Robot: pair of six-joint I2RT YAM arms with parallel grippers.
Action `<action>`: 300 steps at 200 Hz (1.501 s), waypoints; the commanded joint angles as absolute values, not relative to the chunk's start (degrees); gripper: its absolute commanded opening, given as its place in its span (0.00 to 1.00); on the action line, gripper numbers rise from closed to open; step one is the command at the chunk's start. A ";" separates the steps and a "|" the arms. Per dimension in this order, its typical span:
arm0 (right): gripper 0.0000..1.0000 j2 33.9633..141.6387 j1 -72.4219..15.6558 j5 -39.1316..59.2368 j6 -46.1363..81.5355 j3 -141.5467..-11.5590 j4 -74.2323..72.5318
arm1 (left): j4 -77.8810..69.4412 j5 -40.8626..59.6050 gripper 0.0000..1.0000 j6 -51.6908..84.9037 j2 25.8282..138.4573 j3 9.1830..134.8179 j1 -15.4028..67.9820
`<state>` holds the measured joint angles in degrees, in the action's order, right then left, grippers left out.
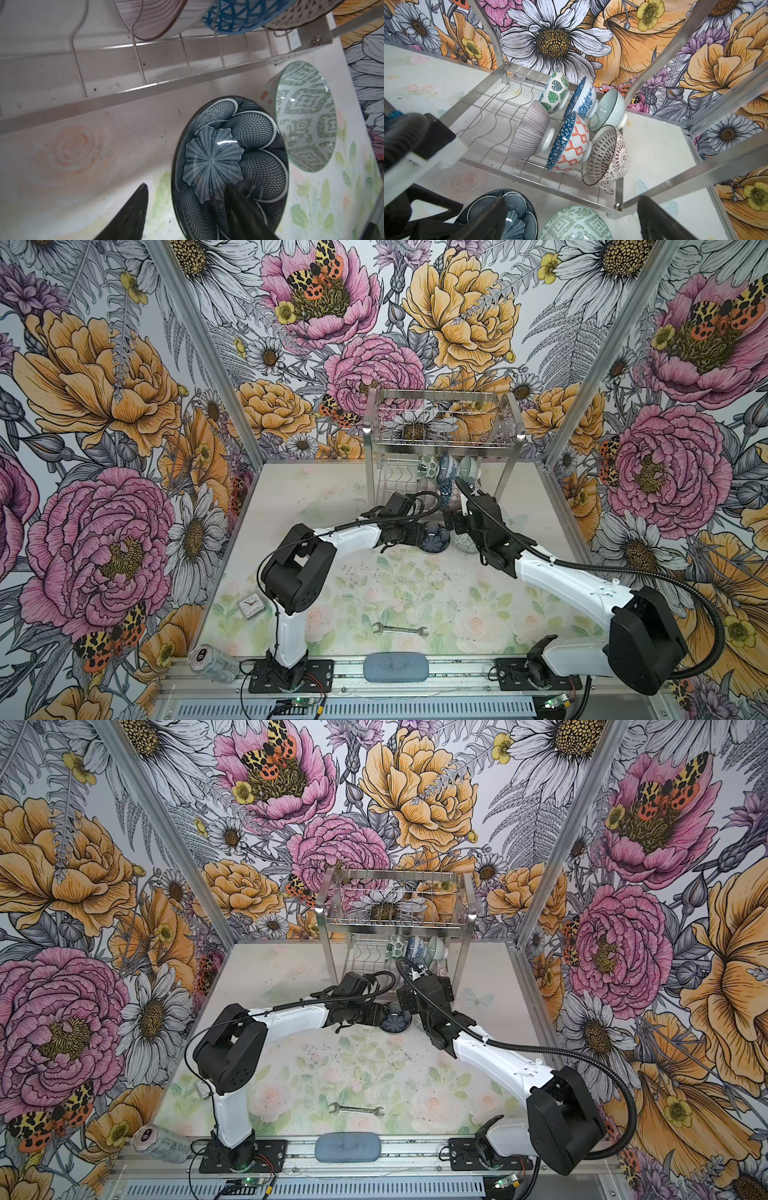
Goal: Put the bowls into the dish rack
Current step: 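Lower the left gripper onto the dark blue flower bowl rim and close it, then lift the flower bowl with the left gripper while the right gripper reaches its rim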
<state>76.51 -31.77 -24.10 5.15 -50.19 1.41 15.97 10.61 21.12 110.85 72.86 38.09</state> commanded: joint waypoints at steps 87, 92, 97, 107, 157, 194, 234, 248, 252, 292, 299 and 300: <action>1.00 77.34 -30.95 -23.38 6.57 -51.17 1.58 | 13.91 13.58 0.11 21.34 112.80 74.16 38.17; 1.00 77.34 -31.01 -23.35 6.59 -51.37 1.65 | 13.97 13.54 0.09 21.21 112.45 73.90 38.15; 1.00 77.35 -30.94 -23.38 6.59 -51.41 1.66 | 14.04 13.45 0.07 21.11 112.13 73.55 38.05; 1.00 77.44 -30.95 -23.37 6.54 -51.50 1.83 | 14.14 13.08 0.03 20.86 111.35 72.90 37.90; 1.00 77.75 -30.94 -22.42 6.96 -52.44 2.45 | 15.57 10.73 0.00 19.29 106.29 69.16 37.23; 1.00 77.50 -30.97 -21.62 7.62 -52.49 2.71 | 17.37 7.39 0.00 17.25 99.51 66.96 36.54; 1.00 77.35 -31.43 -20.01 8.52 -53.48 3.82 | 18.58 4.54 0.00 15.57 93.83 66.27 34.92; 1.00 77.06 -31.88 -19.39 8.97 -54.00 4.30 | 18.85 3.50 0.00 14.95 92.08 66.36 34.26; 1.00 76.87 -32.09 -19.17 9.04 -54.21 4.43 | 18.83 3.21 0.00 14.83 91.63 66.36 34.13; 1.00 76.52 -35.29 -17.19 9.40 -56.45 5.61 | 18.37 1.59 0.00 13.19 89.39 67.73 32.15; 1.00 76.54 -35.93 -17.06 9.40 -56.94 5.93 | 18.35 1.55 0.00 12.95 89.24 68.24 31.79; 1.00 76.50 -36.03 -17.06 9.40 -56.99 5.95 | 18.36 1.56 0.00 12.94 89.23 68.31 31.72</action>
<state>77.47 -34.15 -19.03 8.19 -54.11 4.97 20.14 3.31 14.74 91.18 66.35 32.99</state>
